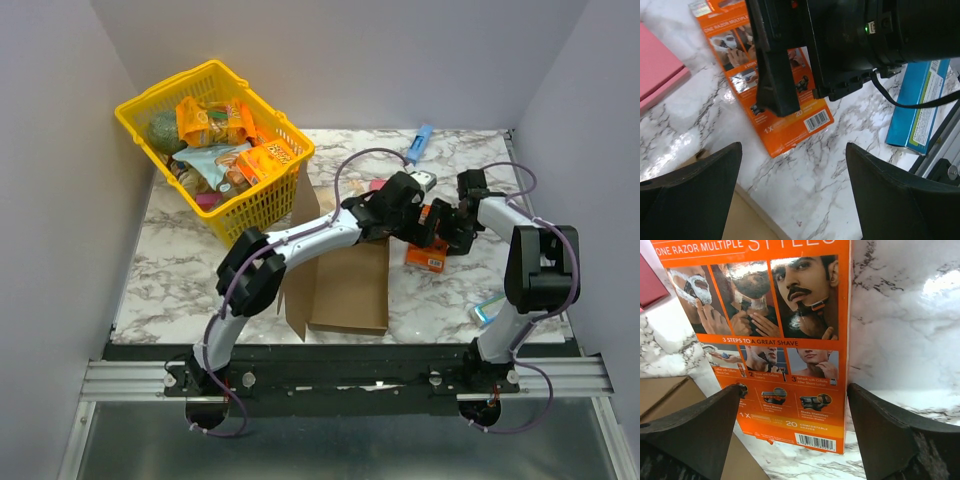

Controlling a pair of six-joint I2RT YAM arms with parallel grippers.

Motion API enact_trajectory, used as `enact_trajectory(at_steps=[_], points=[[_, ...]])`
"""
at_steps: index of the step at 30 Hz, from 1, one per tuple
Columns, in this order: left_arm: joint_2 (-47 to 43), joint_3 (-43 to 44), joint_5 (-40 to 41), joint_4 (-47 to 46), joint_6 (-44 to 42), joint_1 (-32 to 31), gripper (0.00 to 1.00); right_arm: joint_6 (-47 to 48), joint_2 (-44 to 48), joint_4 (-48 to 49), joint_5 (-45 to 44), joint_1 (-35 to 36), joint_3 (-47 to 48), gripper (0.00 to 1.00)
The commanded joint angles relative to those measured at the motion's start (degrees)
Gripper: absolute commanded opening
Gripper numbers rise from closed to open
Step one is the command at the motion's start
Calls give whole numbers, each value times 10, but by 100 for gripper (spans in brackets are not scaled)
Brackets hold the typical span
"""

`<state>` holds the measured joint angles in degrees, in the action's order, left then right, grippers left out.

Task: Fold the paper box

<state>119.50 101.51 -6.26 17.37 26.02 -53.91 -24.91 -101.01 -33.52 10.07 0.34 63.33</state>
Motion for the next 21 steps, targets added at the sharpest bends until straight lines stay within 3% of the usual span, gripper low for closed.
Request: enact_trajectory(at_steps=[1, 8, 12, 18, 21], points=[[73, 83, -39, 12, 16, 1, 91, -8, -28, 15, 22, 0, -4, 94], [127, 135, 9, 51, 15, 20, 90, -18, -23, 20, 15, 0, -12, 92], [133, 92, 5, 32, 46, 42, 89, -28, -14, 23, 6, -1, -19, 92], [66, -20, -27, -90, 63, 63, 85, -33, 4, 24, -3, -6, -31, 89], [70, -1, -40, -87, 56, 65, 82, -32, 7, 23, -9, -18, -34, 88]])
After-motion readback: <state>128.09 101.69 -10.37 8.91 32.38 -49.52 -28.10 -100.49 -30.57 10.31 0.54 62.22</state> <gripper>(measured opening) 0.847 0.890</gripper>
